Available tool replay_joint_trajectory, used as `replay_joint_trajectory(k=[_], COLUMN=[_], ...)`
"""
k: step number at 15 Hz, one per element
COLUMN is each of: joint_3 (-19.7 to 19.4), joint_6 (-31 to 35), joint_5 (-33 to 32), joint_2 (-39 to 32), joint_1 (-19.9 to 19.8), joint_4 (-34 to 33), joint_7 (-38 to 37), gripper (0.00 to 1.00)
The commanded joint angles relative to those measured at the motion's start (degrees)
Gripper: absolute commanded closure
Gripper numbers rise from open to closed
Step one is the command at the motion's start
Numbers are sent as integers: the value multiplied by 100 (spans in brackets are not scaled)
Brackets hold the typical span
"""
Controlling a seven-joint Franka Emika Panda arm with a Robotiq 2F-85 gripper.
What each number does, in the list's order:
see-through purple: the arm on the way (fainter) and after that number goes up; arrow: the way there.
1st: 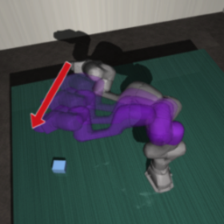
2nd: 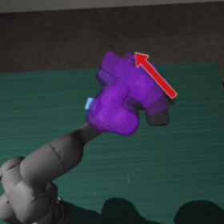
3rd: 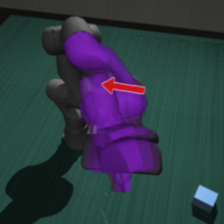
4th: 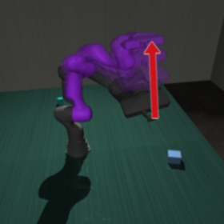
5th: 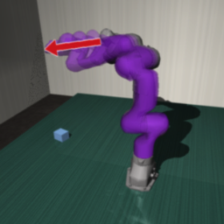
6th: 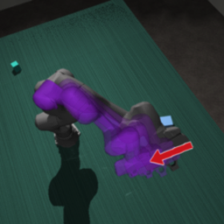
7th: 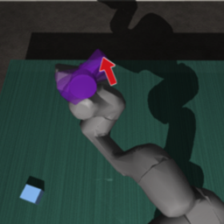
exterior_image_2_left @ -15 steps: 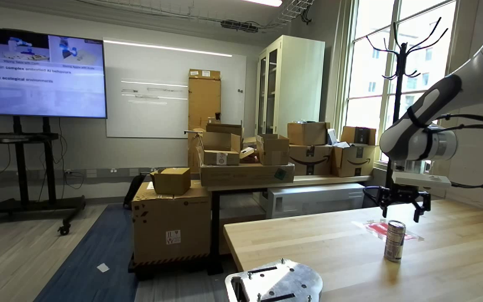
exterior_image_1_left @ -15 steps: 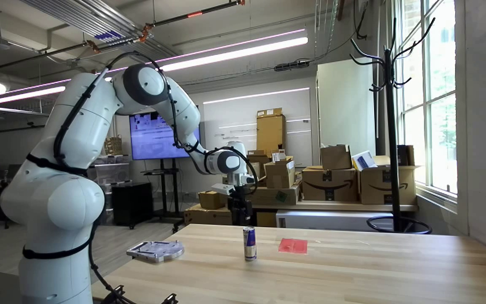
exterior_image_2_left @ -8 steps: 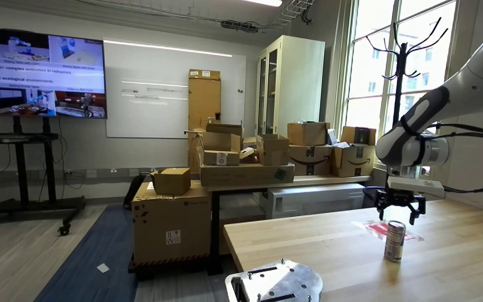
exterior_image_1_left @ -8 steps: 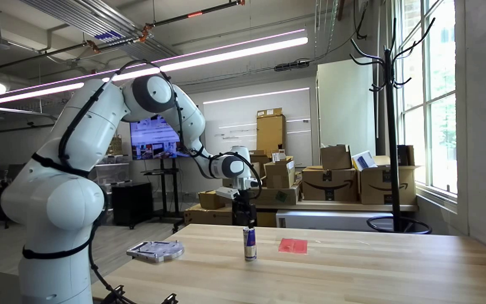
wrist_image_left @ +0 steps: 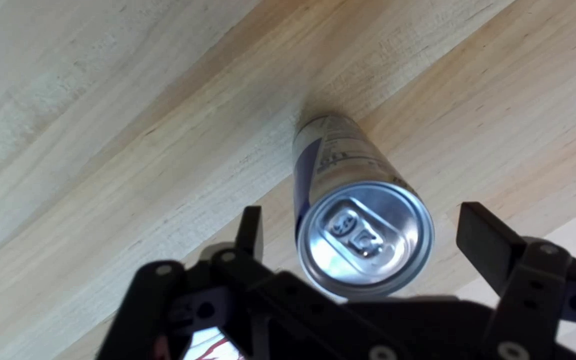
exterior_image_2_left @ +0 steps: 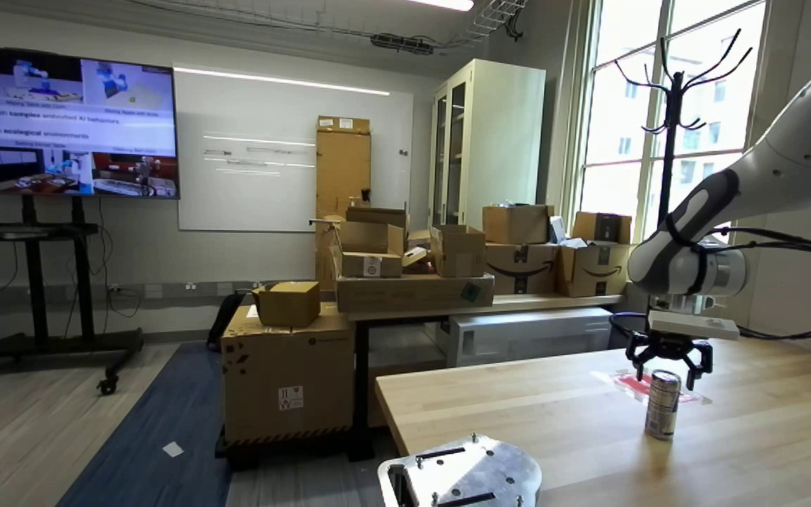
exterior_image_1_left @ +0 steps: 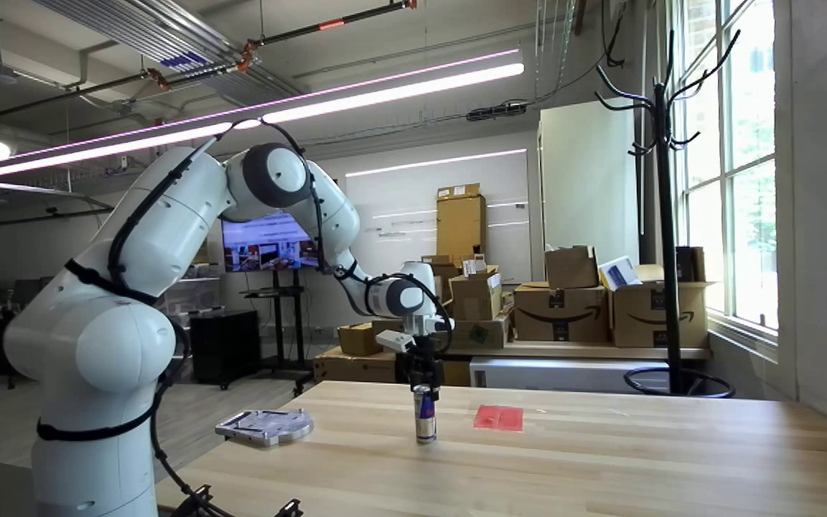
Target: Place the soda can on the metal object
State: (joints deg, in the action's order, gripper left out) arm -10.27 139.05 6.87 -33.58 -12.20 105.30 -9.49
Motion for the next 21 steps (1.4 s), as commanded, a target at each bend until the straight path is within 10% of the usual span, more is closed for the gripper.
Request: replay_joint_trajectory(k=[1, 5, 6, 12, 21], joint_3=[123, 110, 109, 97, 212], joint_6=[-2, 11, 16, 70, 119], joint_5=[140, 126, 121, 103, 101], joint_2=[-211, -267, -265, -135, 1559], joint_1=[-127, -125, -127, -122, 82], joint_4=[-256, -282, -279, -125, 1150], joint_7=[164, 166, 174, 199, 431], gripper=[0, 0, 25, 65, 67])
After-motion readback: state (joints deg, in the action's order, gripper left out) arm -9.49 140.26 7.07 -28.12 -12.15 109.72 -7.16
